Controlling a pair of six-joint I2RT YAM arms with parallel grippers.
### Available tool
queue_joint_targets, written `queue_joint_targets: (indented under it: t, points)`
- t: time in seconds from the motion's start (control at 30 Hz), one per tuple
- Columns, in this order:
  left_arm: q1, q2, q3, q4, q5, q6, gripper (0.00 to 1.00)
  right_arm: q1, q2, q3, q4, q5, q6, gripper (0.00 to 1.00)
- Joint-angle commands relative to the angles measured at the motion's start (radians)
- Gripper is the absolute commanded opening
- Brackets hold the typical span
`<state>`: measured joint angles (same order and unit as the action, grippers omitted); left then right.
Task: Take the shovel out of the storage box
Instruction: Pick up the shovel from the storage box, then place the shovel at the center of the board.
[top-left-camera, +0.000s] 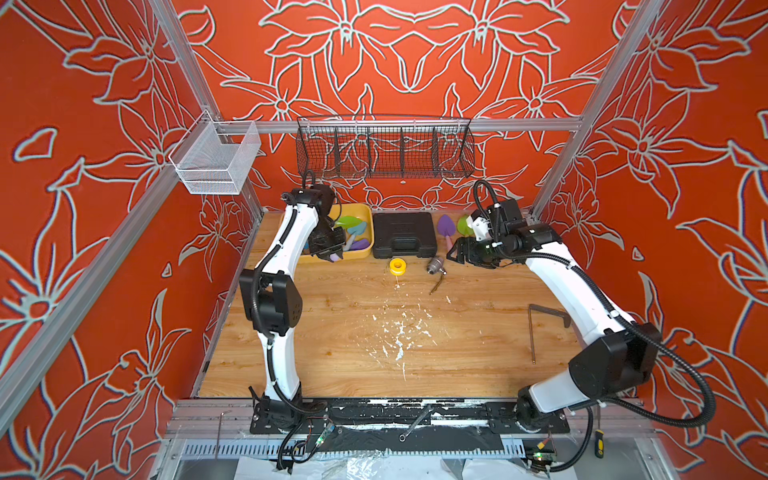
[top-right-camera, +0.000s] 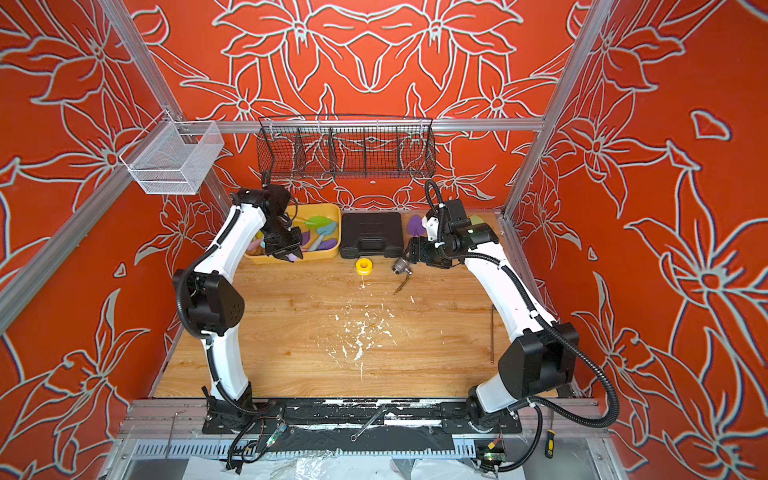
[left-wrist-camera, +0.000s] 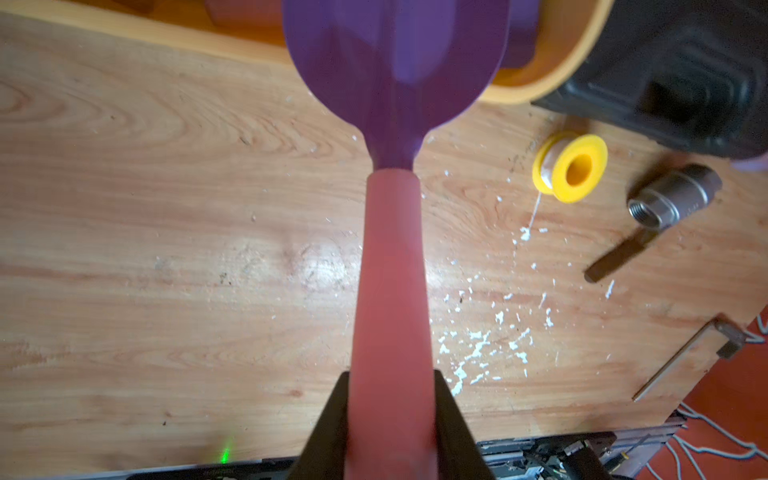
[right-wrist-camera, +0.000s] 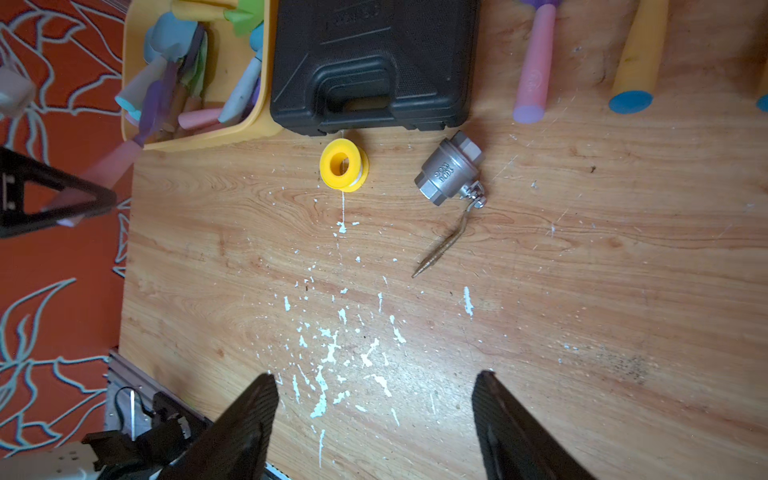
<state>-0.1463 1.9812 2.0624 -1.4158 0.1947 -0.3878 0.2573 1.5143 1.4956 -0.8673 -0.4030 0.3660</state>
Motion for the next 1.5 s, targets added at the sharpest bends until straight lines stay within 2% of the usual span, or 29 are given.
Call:
queue_joint_targets:
  t: [0.0, 0.17, 0.37, 0.5, 0.83, 1.07, 1.33, 1.4, 1.47]
  points:
    - [-0.105, -0.109, -0.076, 0.036, -0.043, -0.082, 0.00, 0.005, 0.004, -0.026, 0.064, -0.090, 0.098, 0.75]
    - [-0.287, -0.214, -0.194, 0.186, -0.120, -0.231, 0.00, 0.017, -0.004, -0.079, 0.194, -0.191, 0.250, 0.73]
    - [-0.470, -0.202, -0.239, 0.336, -0.173, -0.336, 0.00, 0.066, 0.021, -0.133, 0.346, -0.264, 0.400, 0.71]
    - [-0.526, -0.148, -0.190, 0.356, -0.169, -0.356, 0.00, 0.104, 0.042, -0.161, 0.434, -0.274, 0.465, 0.69]
    - [-0.579, -0.075, -0.120, 0.384, -0.118, -0.358, 0.00, 0.180, 0.142, -0.138, 0.456, -0.267, 0.482, 0.64]
    - [-0.581, -0.071, -0.105, 0.392, -0.101, -0.345, 0.00, 0.200, 0.191, -0.114, 0.401, -0.251, 0.459, 0.48]
    - [-0.579, -0.093, -0.141, 0.447, -0.086, -0.330, 0.00, 0.199, 0.189, -0.098, 0.359, -0.259, 0.422, 0.07]
    - [-0.569, -0.109, -0.168, 0.490, -0.054, -0.321, 0.11, 0.198, 0.180, -0.092, 0.329, -0.265, 0.391, 0.00]
    - [-0.556, -0.127, -0.198, 0.531, -0.010, -0.306, 0.24, 0.194, 0.165, -0.088, 0.296, -0.261, 0.356, 0.00]
